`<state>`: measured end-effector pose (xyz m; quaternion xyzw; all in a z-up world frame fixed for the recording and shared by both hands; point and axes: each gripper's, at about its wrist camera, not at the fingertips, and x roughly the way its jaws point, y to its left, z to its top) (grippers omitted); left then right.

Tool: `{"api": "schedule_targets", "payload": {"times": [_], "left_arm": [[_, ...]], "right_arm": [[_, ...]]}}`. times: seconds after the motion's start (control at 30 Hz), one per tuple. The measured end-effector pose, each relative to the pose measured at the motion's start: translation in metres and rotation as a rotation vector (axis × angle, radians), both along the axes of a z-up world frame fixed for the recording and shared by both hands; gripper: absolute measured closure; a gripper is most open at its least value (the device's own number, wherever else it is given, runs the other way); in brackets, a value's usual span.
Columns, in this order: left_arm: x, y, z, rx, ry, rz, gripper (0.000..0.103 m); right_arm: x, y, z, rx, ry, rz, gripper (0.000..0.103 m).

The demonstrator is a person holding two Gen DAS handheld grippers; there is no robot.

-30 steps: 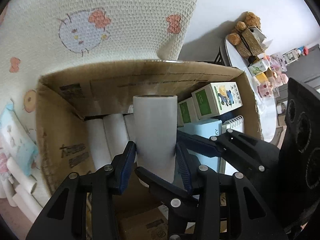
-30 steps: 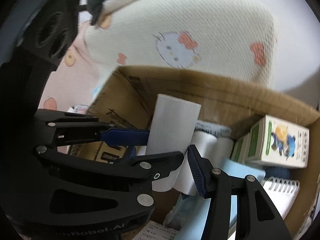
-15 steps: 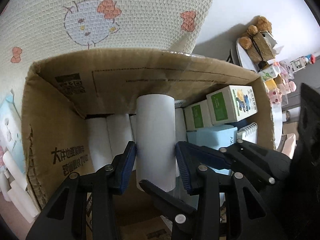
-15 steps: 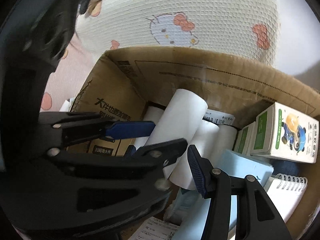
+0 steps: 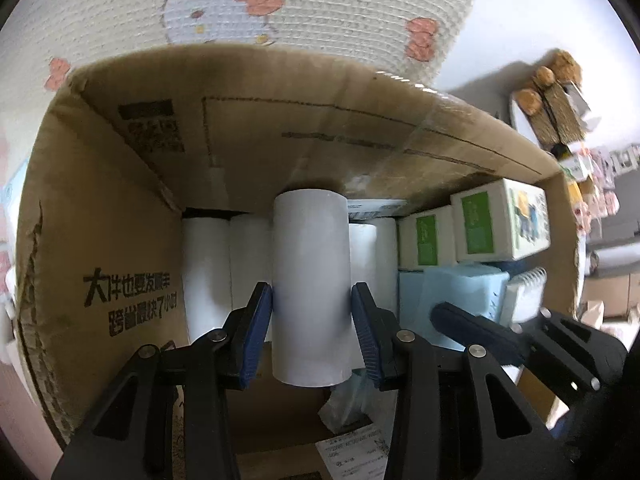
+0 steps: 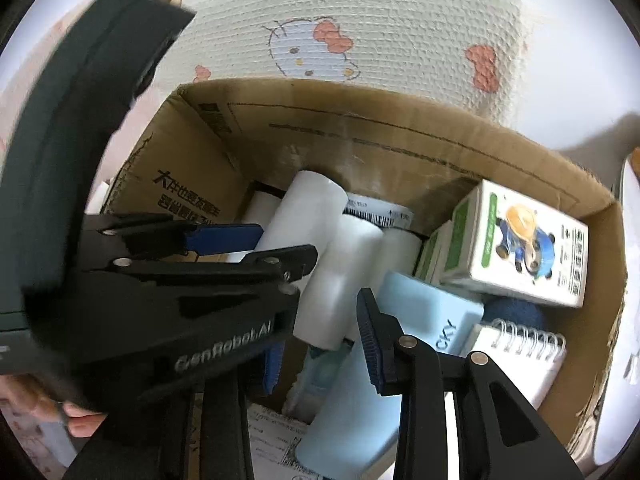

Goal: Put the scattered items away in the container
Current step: 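Lower the tube with the left gripper into the box beside other tubes, then open the left gripper to release the tube in the box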

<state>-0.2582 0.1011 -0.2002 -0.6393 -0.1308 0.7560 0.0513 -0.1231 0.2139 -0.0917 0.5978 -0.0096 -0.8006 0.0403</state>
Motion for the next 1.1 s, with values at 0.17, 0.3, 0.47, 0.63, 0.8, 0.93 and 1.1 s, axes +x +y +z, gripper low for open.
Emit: {"api": "schedule_targets", "payload": {"times": [0.17, 0.3, 0.47, 0.63, 0.8, 0.93, 1.1], "left_arm": [[0.000, -0.003, -0.007, 0.011, -0.024, 0.012, 0.058], [0.001, -0.005, -0.007, 0.022, -0.027, 0.028, 0.057], [0.002, -0.002, -0.005, -0.001, -0.017, 0.006, 0.053], [0.006, 0.007, -0.001, -0.058, 0.024, -0.051, 0.052], [0.014, 0.006, 0.015, -0.048, 0.101, -0.067, 0.052], [0.027, 0.001, 0.038, -0.037, 0.188, -0.086, 0.084], [0.040, -0.016, 0.064, -0.028, 0.285, -0.119, 0.093]], "right_arm": [[0.004, -0.002, 0.004, 0.026, 0.006, 0.028, 0.072], [0.007, -0.007, 0.011, 0.115, 0.029, 0.060, 0.072], [0.011, -0.011, 0.011, 0.150, 0.031, 0.077, 0.072], [0.012, -0.018, 0.006, 0.196, 0.023, 0.082, 0.072], [0.015, -0.025, 0.006, 0.237, 0.021, 0.099, 0.072], [0.023, -0.029, 0.008, 0.233, 0.023, 0.103, 0.072], [0.019, -0.033, 0.017, 0.237, 0.040, 0.103, 0.071]]}}
